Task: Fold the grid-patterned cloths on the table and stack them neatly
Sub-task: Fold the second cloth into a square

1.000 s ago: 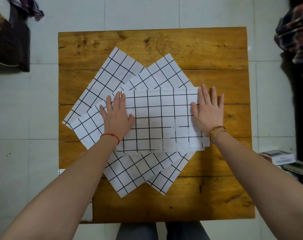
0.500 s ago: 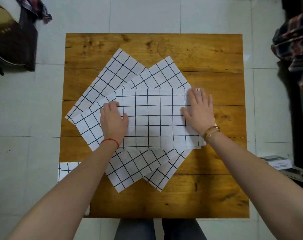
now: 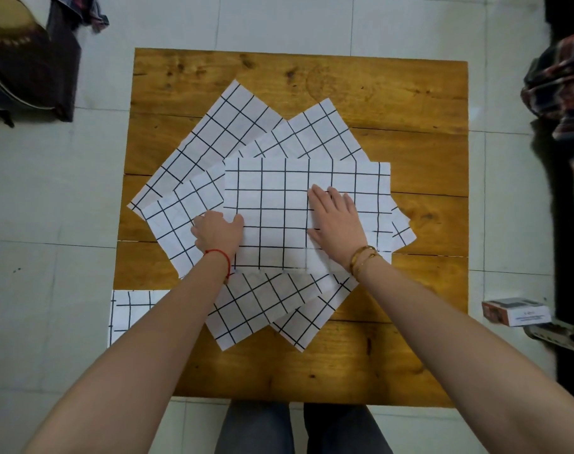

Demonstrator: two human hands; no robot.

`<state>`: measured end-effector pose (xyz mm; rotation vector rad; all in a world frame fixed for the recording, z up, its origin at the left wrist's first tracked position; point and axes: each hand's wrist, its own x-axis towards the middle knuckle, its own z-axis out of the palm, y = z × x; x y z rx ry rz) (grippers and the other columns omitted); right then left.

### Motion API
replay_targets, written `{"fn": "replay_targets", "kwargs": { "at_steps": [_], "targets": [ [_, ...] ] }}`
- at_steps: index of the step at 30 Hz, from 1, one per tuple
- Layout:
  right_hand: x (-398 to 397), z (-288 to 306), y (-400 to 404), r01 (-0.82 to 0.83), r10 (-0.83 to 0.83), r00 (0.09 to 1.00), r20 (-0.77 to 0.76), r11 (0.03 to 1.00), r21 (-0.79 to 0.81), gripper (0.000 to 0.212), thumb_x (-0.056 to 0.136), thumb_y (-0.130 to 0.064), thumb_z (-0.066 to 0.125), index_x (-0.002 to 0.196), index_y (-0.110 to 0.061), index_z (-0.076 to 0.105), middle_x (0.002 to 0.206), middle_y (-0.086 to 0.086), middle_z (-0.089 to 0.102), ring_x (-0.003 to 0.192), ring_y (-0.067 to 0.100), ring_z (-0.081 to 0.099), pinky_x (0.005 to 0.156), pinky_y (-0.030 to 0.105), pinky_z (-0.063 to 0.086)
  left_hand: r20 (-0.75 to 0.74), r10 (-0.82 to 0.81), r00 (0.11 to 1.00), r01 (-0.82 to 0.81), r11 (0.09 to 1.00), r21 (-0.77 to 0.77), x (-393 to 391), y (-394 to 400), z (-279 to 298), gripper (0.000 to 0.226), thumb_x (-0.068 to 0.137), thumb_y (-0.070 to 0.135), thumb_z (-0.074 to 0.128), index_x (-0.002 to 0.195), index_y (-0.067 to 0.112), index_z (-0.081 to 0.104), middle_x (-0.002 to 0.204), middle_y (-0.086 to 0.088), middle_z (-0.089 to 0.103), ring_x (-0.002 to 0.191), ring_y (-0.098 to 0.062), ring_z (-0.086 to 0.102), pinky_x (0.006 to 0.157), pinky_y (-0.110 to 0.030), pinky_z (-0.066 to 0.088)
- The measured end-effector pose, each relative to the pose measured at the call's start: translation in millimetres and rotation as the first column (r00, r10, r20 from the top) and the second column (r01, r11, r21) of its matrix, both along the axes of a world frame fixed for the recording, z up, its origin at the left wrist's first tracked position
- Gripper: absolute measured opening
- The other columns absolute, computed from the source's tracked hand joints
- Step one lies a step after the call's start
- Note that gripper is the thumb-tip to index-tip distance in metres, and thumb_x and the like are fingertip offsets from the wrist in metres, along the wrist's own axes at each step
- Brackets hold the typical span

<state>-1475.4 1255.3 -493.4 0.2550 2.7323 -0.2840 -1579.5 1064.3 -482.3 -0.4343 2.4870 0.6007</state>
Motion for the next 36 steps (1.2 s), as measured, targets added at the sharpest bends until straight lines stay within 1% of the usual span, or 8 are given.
{"fn": "replay_targets", "kwargs": {
  "at_steps": [5, 11, 13, 15, 17, 30, 33, 36],
  "targets": [
    [-0.6, 0.3, 3.5, -0.012, 0.012, 1.000, -0.019, 1.000, -0.020, 0.078, 0.090, -0.038, 0.058, 0.152, -0.011, 0.017, 0.159, 0.004, 0.020, 0.145, 0.030, 0.018, 0.119, 0.047, 0.015, -0.037, 0.125, 0.992, -0.115, 0.972, 0.204, 3.1, 2.5, 7.9, 0.048, 0.085, 0.031, 0.066, 0.119, 0.003, 0.047, 0.104, -0.010, 0.053, 0.099, -0.027, 0.054, 0.079, -0.033, 0.045],
    [-2.7, 0.9, 2.0, -0.032, 0.031, 0.999, -0.017, 0.999, -0.027, 0.080, 0.089, -0.040, 0.059, 0.151, -0.010, 0.019, 0.158, 0.005, 0.022, 0.144, 0.031, 0.017, 0.119, 0.048, 0.014, 0.064, 0.131, 0.989, -0.145, 0.853, 0.501, -1.5, -2.5, 34.7, 0.064, 0.089, 0.022, 0.065, 0.144, 0.011, 0.035, 0.147, -0.010, 0.041, 0.135, -0.018, 0.039, 0.098, -0.023, 0.036],
    [-4.8, 1.3, -2.9, -0.040, 0.040, 0.999, -0.022, 0.999, -0.021, 0.081, 0.089, -0.042, 0.060, 0.151, -0.011, 0.019, 0.157, 0.006, 0.023, 0.145, 0.032, 0.017, 0.119, 0.049, 0.013, 0.007, -0.004, 1.000, -0.001, 0.860, 0.510, -0.9, -6.0, 48.6, 0.053, 0.090, 0.023, 0.064, 0.137, 0.011, 0.044, 0.113, -0.011, 0.058, 0.103, -0.016, 0.057, 0.083, -0.020, 0.044],
    [-7.3, 1.4, -10.6, -0.046, 0.046, 0.999, -0.018, 0.999, -0.006, 0.083, 0.088, -0.045, 0.059, 0.152, -0.011, 0.017, 0.158, 0.006, 0.020, 0.145, 0.033, 0.015, 0.119, 0.050, 0.013, -0.104, -0.153, 0.983, 0.185, 0.849, 0.496, 0.9, -9.6, 60.4, 0.019, 0.089, 0.022, 0.066, 0.096, 0.012, 0.051, 0.070, 0.000, 0.037, 0.060, -0.009, 0.036, 0.055, -0.014, 0.033],
    [-10.2, 0.7, -20.2, -0.056, 0.056, 0.998, -0.010, 0.998, -0.001, 0.086, 0.088, -0.048, 0.058, 0.152, -0.012, 0.014, 0.159, 0.005, 0.016, 0.146, 0.033, 0.012, 0.119, 0.050, 0.012, -0.199, -0.296, 0.934, 0.356, 0.821, 0.446, 0.9, -14.6, 65.5, 0.031, 0.089, 0.022, 0.066, 0.079, 0.013, 0.037, 0.067, 0.002, 0.027, 0.056, -0.010, 0.025, 0.048, -0.015, 0.028],
    [-13.8, -10.4, -33.4, -0.068, 0.065, 0.997, -0.033, 0.994, -0.084, 0.077, 0.090, -0.052, 0.047, 0.150, -0.011, 0.023, 0.159, 0.006, 0.019, 0.145, 0.033, 0.015, 0.119, 0.051, 0.014, -0.197, -0.442, 0.875, 0.472, 0.689, 0.550, 21.7, 26.2, 77.1, 0.065, 0.092, 0.019, 0.062, 0.148, 0.018, 0.029, 0.069, 0.007, 0.036, 0.055, 0.002, 0.038, 0.055, -0.010, 0.037],
    [-4.9, -7.0, -16.3, -0.081, 0.070, 0.978, -0.195, 0.996, -0.048, 0.046, 0.087, -0.028, 0.045, 0.122, -0.001, 0.058, 0.130, 0.018, 0.052, 0.124, 0.038, 0.044, 0.102, 0.046, 0.039, -0.129, -0.482, 0.867, 0.443, 0.623, 0.645, 33.6, 43.4, 74.7, 0.076, 0.090, 0.030, 0.065, 0.151, 0.021, 0.022, 0.074, 0.005, 0.056, 0.060, 0.001, 0.048, 0.062, -0.014, 0.045],
    [14.0, 7.5, 4.9, 0.124, -0.159, 0.905, -0.394, 0.986, -0.113, 0.022, 0.076, -0.012, 0.037, 0.084, -0.006, 0.057, 0.087, 0.011, 0.056, 0.081, 0.030, 0.051, 0.067, 0.037, 0.041, -0.060, -0.564, 0.824, 0.470, 0.620, 0.629, 46.9, 57.3, 70.2, 0.083, 0.088, 0.049, 0.060, 0.153, 0.024, 0.014, 0.086, 0.006, 0.066, 0.071, -0.005, 0.060, 0.071, -0.020, 0.052]
  ]
}}
